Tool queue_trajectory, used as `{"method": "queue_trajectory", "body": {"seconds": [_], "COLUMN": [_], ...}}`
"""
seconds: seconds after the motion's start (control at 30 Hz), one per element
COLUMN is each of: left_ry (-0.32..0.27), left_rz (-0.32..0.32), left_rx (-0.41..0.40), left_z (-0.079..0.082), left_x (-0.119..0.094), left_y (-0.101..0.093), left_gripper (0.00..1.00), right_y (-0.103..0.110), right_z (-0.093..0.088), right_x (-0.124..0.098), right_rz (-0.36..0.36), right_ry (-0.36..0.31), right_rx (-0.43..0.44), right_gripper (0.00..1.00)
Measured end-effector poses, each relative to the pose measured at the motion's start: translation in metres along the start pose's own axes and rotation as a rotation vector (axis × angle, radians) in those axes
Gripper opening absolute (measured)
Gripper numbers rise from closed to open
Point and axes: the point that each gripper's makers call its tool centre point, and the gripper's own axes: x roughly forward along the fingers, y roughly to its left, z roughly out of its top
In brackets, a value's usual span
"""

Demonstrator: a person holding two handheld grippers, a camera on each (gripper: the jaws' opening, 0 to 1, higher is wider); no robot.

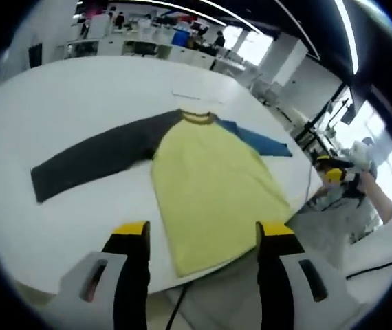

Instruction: Fold the garment on the visible template until the final outline fits inside the template.

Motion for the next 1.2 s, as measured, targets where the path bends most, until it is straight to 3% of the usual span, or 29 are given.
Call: {"method": "queue_trajectory", "body": {"seconds": [0.23,0.7,1.2], "left_ry": [-0.024,-0.066,-0.043], "left_rz": [-0.004,-0.012,-0.044], "left_rx": [0.041,0.117,0.160], "left_z": [0.011,0.022,0.014], "left_x": [-0.008,-0.032,-0.049], "left_y": [-0.007,-0.018,-0.026], "left_gripper": [0.66,0.80,0.95], "right_y": [0.000,0.008,0.018], "right_z": [0.005,0.014,0.016], "right_x": [-0.009,-0.030,-0.041], "right_rz": [-0.008,-0.005,0.033], "right_ry": [0.002,0.010,-0.010], "right_rx": [-0.014,-0.068,-0.094], "right_gripper": [0.62,0.80,1.00]}}
